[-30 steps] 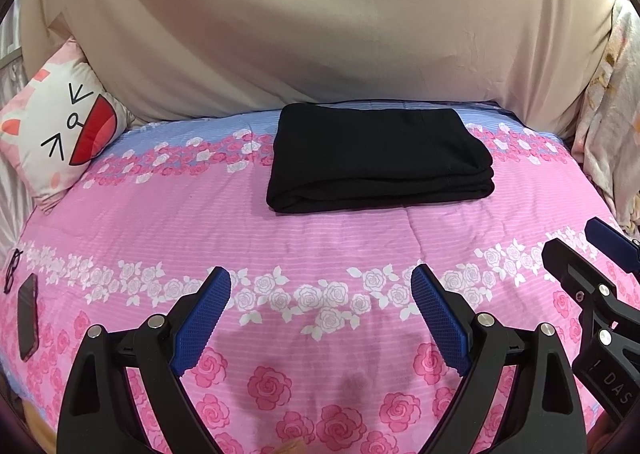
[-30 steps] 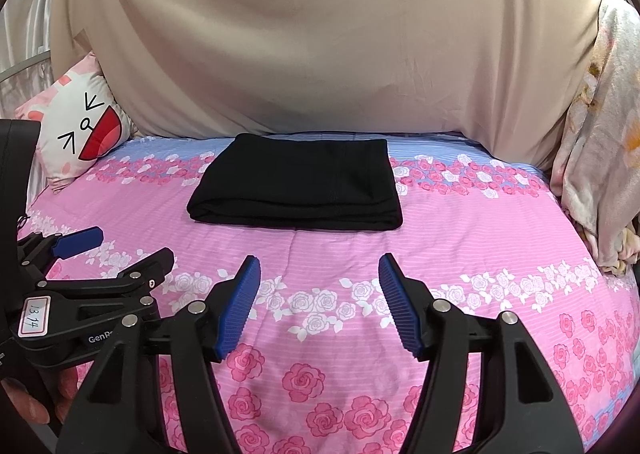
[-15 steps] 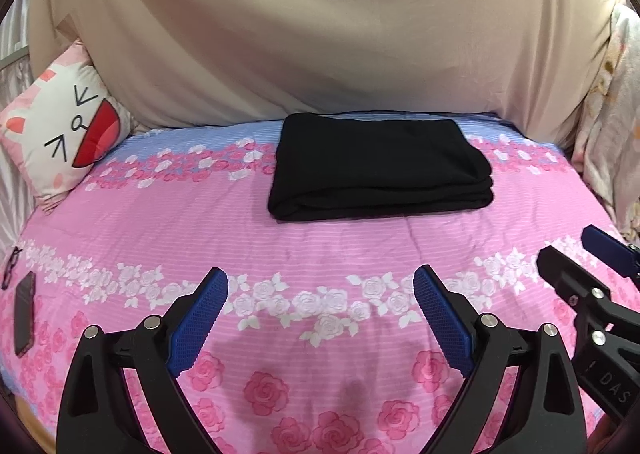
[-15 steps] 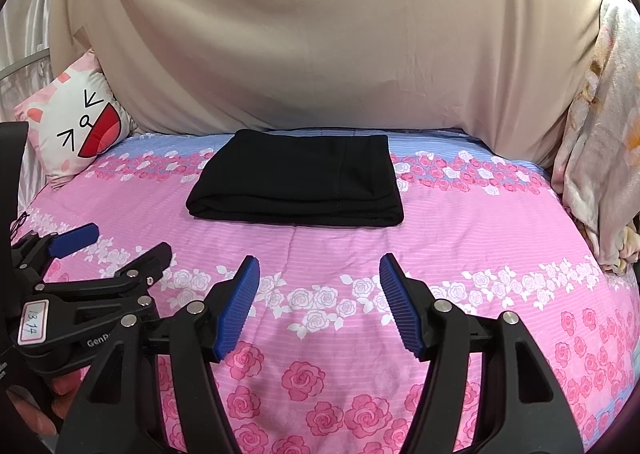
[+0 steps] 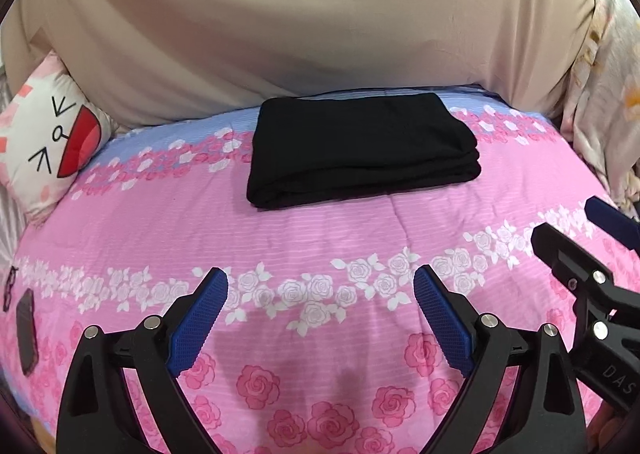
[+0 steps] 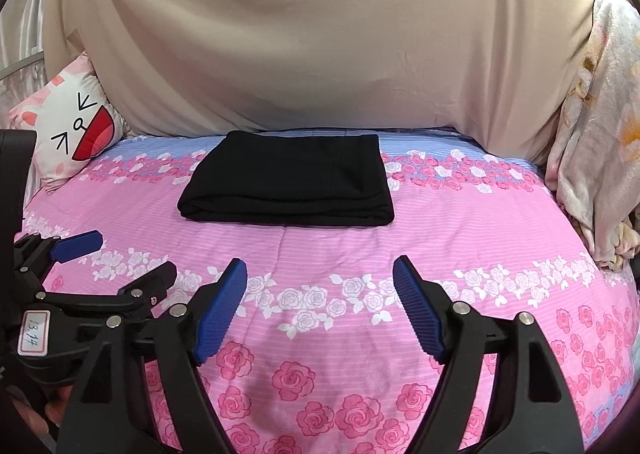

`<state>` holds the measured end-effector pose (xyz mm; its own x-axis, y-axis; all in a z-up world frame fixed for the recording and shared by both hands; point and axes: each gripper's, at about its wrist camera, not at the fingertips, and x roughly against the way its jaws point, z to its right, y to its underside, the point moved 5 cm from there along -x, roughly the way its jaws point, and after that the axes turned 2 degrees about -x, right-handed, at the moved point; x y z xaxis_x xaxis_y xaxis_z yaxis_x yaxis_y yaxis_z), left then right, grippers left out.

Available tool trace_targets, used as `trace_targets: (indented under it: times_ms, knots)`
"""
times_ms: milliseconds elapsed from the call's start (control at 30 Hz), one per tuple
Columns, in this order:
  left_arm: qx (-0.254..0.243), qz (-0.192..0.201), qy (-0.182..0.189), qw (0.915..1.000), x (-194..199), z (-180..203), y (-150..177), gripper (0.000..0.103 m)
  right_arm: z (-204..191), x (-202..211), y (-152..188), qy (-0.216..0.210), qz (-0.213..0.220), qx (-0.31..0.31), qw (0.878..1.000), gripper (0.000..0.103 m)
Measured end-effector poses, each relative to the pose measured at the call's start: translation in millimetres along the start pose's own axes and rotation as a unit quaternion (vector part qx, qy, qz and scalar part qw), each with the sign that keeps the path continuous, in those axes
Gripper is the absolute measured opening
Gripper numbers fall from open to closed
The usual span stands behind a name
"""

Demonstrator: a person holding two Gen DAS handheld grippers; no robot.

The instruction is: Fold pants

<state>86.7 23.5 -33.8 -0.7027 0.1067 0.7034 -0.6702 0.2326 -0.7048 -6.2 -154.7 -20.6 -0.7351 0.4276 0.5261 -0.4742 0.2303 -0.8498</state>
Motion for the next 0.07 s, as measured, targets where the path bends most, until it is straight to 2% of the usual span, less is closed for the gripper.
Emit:
trace_targets:
  times_ms: [67]
  knots:
    - [0.004,-0.005,0.002,1.0000,-1.0,0.1,1.2,0.092,0.3,0.1,0.2,0.000,-0.001,-0.001,1.000,0.074]
